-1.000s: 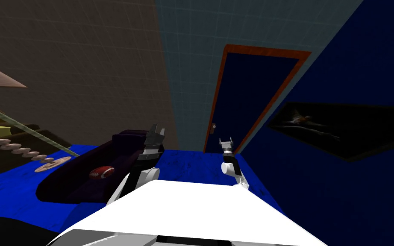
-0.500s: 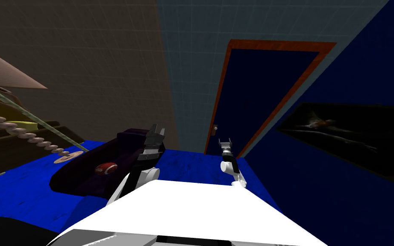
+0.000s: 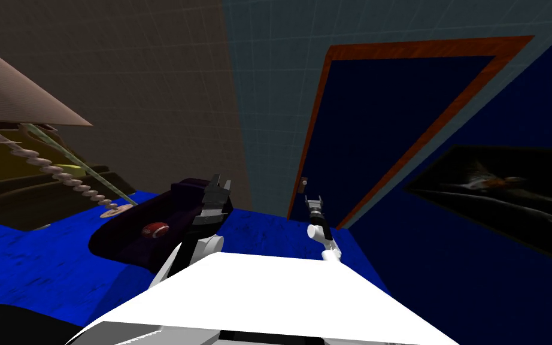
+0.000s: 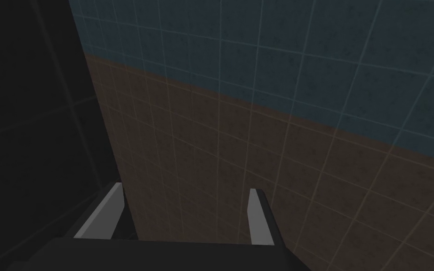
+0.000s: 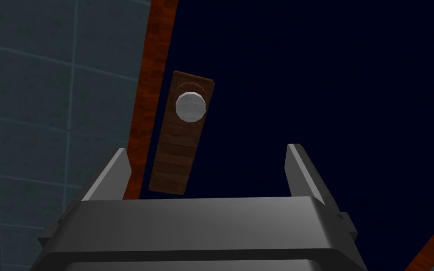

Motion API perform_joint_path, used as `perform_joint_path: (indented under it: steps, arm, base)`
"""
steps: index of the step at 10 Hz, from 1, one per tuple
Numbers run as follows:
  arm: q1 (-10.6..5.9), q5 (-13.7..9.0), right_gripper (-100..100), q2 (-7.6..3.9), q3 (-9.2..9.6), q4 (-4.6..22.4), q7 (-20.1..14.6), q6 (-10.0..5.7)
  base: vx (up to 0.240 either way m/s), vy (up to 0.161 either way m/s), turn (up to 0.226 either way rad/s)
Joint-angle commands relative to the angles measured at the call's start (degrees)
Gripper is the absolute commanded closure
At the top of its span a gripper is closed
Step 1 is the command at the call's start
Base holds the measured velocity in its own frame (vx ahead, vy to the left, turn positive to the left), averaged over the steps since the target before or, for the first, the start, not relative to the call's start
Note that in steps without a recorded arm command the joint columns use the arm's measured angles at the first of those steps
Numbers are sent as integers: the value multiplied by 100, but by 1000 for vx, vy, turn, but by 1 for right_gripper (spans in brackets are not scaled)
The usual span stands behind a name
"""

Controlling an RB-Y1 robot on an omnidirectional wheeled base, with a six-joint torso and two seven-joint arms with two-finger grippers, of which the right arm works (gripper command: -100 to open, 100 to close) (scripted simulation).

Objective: Pull the door open

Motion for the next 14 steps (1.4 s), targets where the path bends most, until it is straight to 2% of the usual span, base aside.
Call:
perform_joint_path:
  steps: [1,6,11,12,13,14]
  arm:
    - [-101,-91,-100,5,-24,165,-147,36]
    - [-463,-428,-100,36,-84,843,-700,93]
    - [-745,-691,-100,74,-131,1371,-1130,138]
    - [-694,-652,-100,68,-123,1281,-1058,129]
    - [-654,-718,-100,-119,-183,1339,-1214,109]
    - [-638,-740,-100,-185,-204,1357,-1263,98]
  base:
    - [65,-90,92]
    - [73,-106,134]
    - [65,-96,99]
    - [28,-49,23]
    - [133,8,134]
    - [195,19,178]
